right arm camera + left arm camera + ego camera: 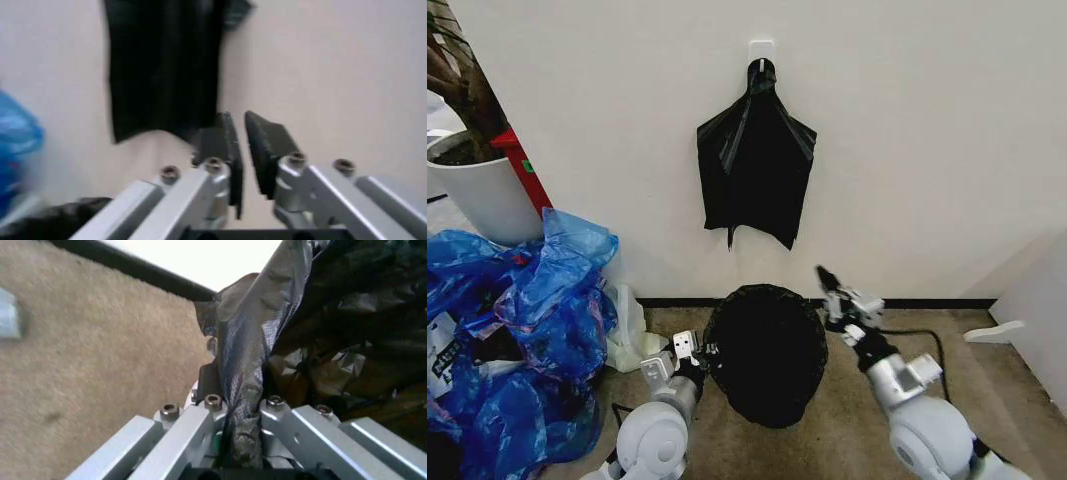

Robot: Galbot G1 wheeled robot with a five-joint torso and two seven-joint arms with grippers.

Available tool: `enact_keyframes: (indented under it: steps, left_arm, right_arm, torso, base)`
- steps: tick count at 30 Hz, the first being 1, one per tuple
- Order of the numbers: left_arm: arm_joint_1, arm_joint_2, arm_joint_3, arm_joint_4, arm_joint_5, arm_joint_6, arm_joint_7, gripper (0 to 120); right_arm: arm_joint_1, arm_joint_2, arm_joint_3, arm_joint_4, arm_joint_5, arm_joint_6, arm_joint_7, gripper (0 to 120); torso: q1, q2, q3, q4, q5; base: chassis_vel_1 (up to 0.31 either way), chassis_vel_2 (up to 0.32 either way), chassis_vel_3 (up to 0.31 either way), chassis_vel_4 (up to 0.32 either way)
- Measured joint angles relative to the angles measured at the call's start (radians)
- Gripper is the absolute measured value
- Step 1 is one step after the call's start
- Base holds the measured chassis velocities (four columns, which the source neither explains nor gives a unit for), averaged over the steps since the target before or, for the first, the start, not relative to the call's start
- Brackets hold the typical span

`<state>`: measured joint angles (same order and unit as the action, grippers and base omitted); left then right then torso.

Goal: Place the garbage bag over the trash bin.

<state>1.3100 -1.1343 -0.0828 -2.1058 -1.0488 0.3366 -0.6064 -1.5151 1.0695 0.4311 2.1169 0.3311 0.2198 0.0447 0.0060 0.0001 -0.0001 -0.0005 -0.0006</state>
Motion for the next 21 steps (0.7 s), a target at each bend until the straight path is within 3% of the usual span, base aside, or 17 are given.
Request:
enact_keyframes:
  steps: [4,10,21]
  left_arm:
    - [-0.035,0.004,0.013,0.041,-0.039,0.039,-0.027,1]
    - [-0.06,0.015,0.023,0.054,-0.077,0.12,-0.058,3]
    - [-0.064,0.027,0.029,0.074,-0.046,0.148,-0.032,45]
  right_arm:
    - [-0.097,0.063,0.102,0.0,0.0,0.041,-0.068,25]
    - [-0.167,0.108,0.164,-0.027,0.013,0.093,-0.145,45]
    - [-0.205,0.142,0.174,-0.053,0.043,0.117,-0.189,88]
  torso:
    - [0.0,0.0,0.0,0.0002,0.0003]
    - [0.0,0.0,0.0,0.0002,0.0006]
    - [0.0,0.0,0.0,0.0003,0.0004]
  base:
    - [0.0,0.0,0.0,0.0]
    - [0.0,0.0,0.0,0.0]
    - [0.0,0.0,0.0,0.0]
